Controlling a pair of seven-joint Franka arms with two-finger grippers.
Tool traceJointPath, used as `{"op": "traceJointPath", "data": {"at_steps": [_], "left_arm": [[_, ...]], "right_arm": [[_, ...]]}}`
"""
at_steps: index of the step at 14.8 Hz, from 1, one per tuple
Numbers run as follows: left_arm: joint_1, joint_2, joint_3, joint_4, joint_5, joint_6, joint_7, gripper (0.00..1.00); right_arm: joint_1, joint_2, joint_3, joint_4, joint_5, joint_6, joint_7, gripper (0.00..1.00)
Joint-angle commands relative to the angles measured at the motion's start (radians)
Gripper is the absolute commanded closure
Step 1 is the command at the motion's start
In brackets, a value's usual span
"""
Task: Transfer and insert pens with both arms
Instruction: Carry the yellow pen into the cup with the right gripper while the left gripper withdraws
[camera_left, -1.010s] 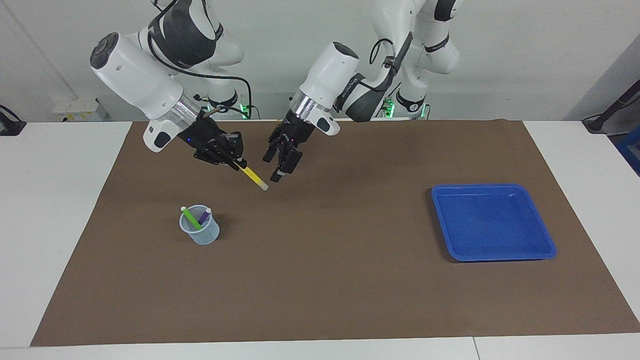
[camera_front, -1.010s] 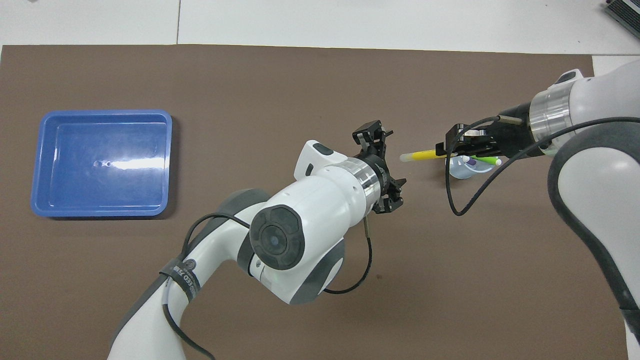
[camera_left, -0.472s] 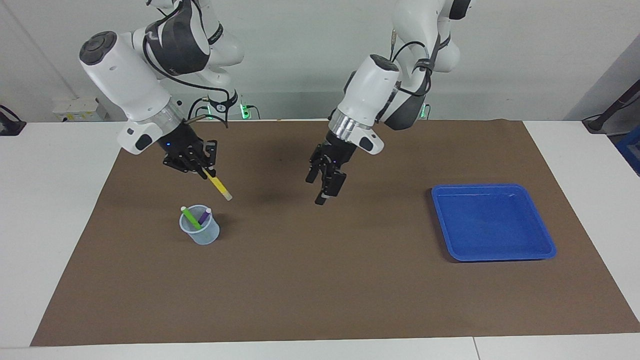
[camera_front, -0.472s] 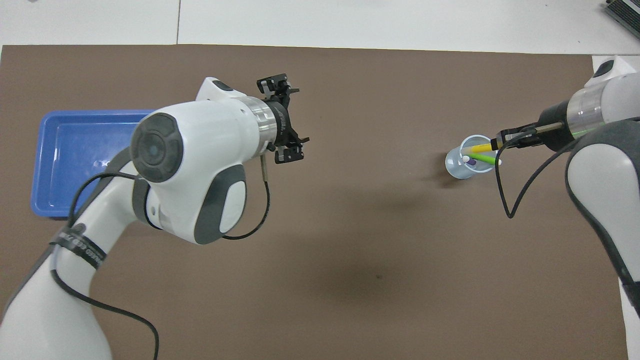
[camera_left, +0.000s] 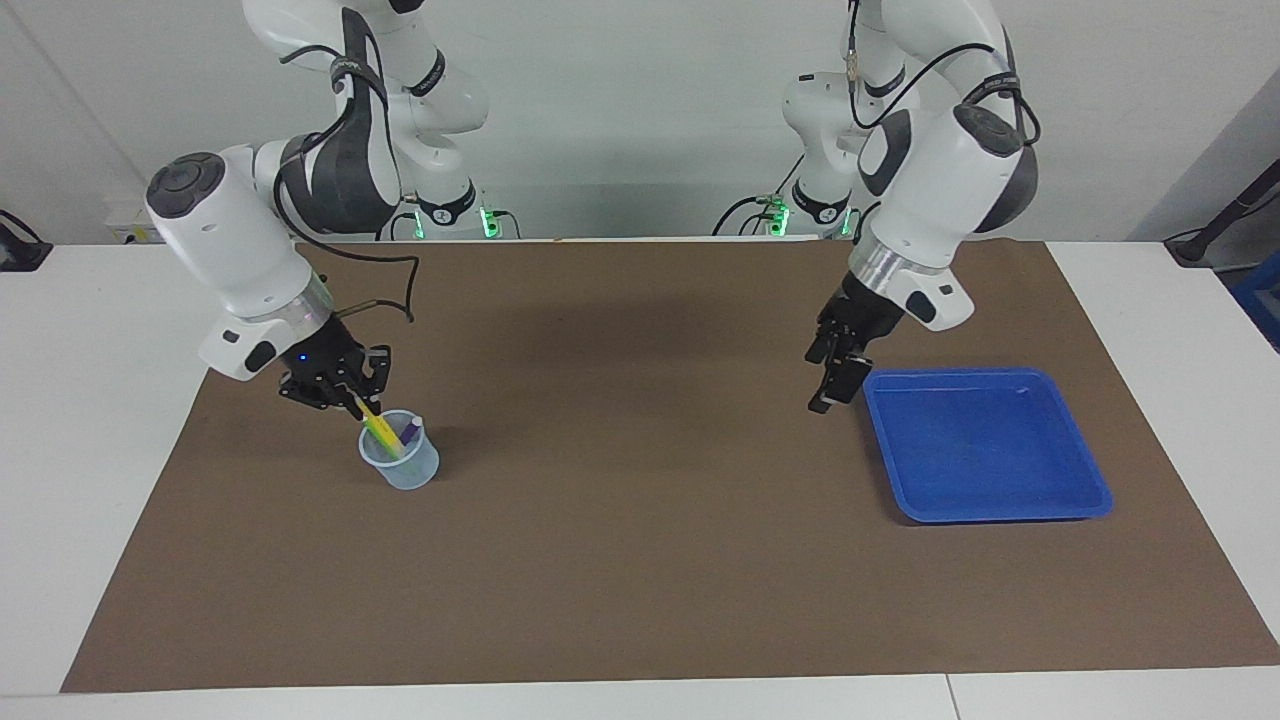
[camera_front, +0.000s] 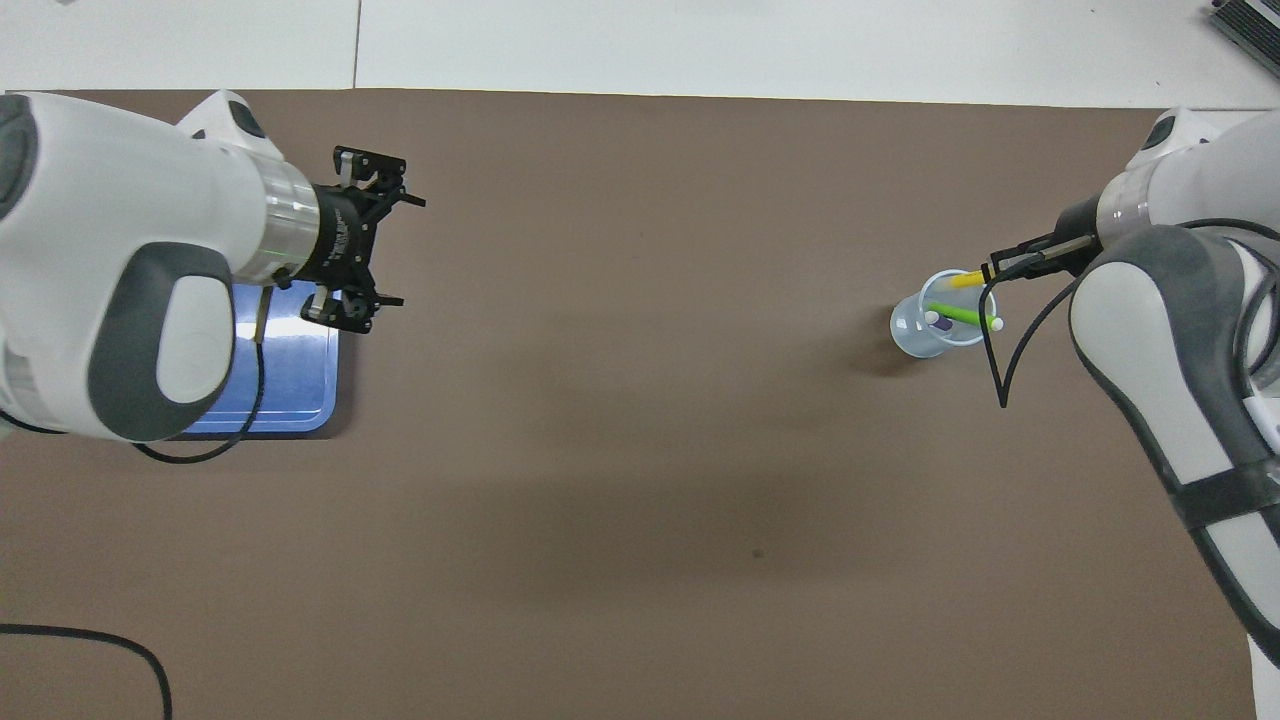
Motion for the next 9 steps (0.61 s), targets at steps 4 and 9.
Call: {"op": "traceJointPath", "data": {"at_steps": [4,9], "left_arm": [[0.193,-0.079,0.003,0.008,0.023,-0.288,0.504,0.00],[0.231,-0.114,0.006,0.005,0.159,-0.381,0.710,0.00]], "right_arm": [[-0.009,0.029,0.007,-0.019,-0.020,0.058,-0.011,0.94],[-0.006,0.032,0.007,-0.039,-0.022,0.074,0.024,0.00]]}}
